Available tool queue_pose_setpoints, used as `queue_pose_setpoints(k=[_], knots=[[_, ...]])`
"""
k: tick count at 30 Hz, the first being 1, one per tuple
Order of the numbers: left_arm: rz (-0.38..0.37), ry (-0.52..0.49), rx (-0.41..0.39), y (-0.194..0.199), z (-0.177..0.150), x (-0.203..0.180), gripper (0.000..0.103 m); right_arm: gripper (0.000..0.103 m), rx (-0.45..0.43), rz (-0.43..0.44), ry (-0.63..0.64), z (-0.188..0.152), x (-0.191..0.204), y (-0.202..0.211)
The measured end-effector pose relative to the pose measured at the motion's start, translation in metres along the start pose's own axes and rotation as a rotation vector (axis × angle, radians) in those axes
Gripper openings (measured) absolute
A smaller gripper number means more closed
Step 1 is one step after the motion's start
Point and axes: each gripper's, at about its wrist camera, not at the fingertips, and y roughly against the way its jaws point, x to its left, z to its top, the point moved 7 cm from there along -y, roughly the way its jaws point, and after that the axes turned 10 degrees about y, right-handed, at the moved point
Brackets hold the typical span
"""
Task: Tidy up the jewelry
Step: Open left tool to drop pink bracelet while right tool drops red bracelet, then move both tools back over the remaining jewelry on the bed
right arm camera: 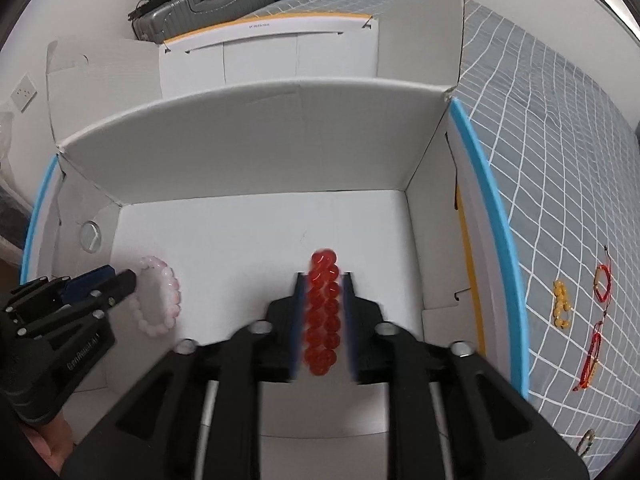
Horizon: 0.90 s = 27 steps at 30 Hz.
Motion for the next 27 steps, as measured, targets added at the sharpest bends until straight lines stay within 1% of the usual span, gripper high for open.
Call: queue_pose_setpoints(k=[1, 2, 3, 4, 5, 6, 7, 8, 11, 14, 16, 19, 24, 27], knots=[[-0.002, 0.001, -0.011, 0.004, 0.0, 0.001, 0.039, 0.044, -0.011, 0.003, -0.004, 0.002, 0.0, 0.004], [-0.006, 0.001, -0.025, 0.01, 0.0, 0.001, 0.047, 0.051, -0.023, 0.003, -0.006, 0.003, -0.001, 0.009], [-0.01, 0.004, -0.038, 0.015, 0.0, 0.002, 0.051, 0.055, -0.036, 0.004, -0.009, 0.004, -0.002, 0.015], [-0.013, 0.007, -0.053, 0.02, 0.0, 0.002, 0.057, 0.064, -0.046, 0.005, -0.011, 0.006, -0.002, 0.019], [-0.01, 0.007, -0.073, 0.027, 0.001, 0.003, 0.06, 0.071, -0.057, 0.002, -0.01, 0.007, -0.003, 0.023], [-0.005, 0.003, -0.089, 0.032, 0.002, 0.004, 0.062, 0.074, -0.067, -0.004, -0.006, 0.009, -0.003, 0.027], [-0.001, 0.003, -0.103, 0.036, 0.002, 0.005, 0.068, 0.079, -0.078, -0.01, -0.002, 0.01, -0.004, 0.033], [-0.001, 0.01, -0.12, 0.041, 0.004, 0.008, 0.077, 0.084, -0.081, -0.012, 0.0, 0.009, -0.005, 0.037], [0.003, 0.025, -0.171, 0.053, 0.005, 0.011, 0.09, 0.092, -0.096, -0.023, -0.003, 0.009, -0.008, 0.048], [0.014, 0.037, -0.207, 0.06, 0.006, 0.015, 0.095, 0.095, -0.104, -0.016, -0.016, 0.008, -0.011, 0.055], [0.011, 0.043, -0.212, 0.062, 0.007, 0.019, 0.097, 0.095, -0.111, -0.014, -0.019, 0.007, -0.013, 0.058], [0.012, 0.045, -0.213, 0.064, 0.005, 0.018, 0.097, 0.095, -0.119, -0.02, -0.021, 0.005, -0.014, 0.063], [-0.014, 0.036, -0.216, 0.071, -0.002, 0.013, 0.097, 0.095, -0.14, -0.024, -0.024, -0.002, -0.019, 0.075], [-0.035, 0.018, -0.212, 0.074, -0.008, 0.005, 0.097, 0.095, -0.16, -0.011, -0.045, -0.013, -0.029, 0.086]])
